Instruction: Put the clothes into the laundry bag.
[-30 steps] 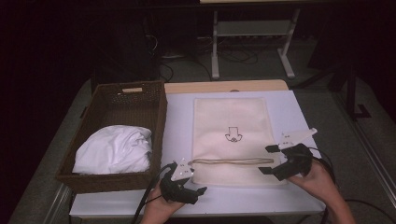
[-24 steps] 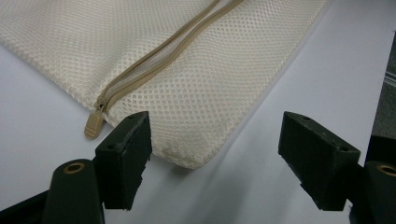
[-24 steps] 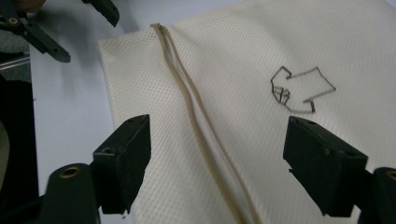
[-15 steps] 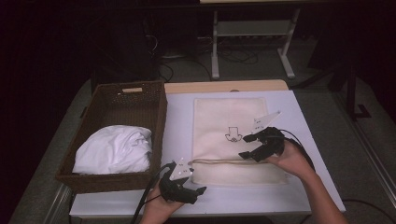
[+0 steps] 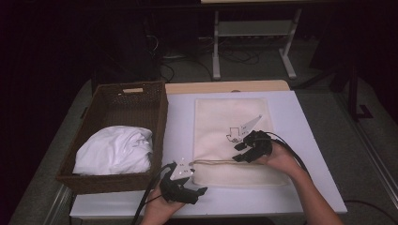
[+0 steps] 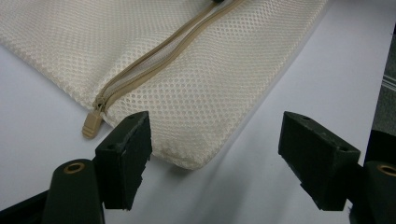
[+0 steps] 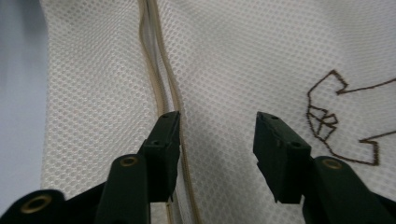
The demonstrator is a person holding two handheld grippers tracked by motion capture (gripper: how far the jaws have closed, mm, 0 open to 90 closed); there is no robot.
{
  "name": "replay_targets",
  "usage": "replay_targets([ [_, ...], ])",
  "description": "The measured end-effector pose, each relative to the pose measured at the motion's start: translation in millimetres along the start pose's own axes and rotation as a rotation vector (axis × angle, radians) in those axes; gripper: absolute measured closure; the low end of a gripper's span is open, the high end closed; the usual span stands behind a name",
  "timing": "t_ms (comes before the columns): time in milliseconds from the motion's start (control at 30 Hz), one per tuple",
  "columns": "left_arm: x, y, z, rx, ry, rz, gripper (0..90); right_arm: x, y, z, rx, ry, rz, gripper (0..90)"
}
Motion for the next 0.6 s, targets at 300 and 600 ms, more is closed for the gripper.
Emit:
replay_targets([
  [300,-1.5,0.0,-1.2,-0.001,0.007,0.004,25.0,17.2,-6.7,-3.5,-0.05,-0.027,-0.044,58.3],
  [600,-1.1,1.6,-2.6,0.002,0.011,0.006,25.1,20.2,-10.0,-7.2,-0.127,-0.048,-0.005,69.1],
])
Point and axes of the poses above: each handheld gripper's, and its own axes: x roughly forward along the jaws, z roughly out of its underside, y roughly to its right, the point moved 1 cm from there along x, roughly forward along the jaws, and after that the axes turned 3 degrees about -x, right-handed, at the moved point
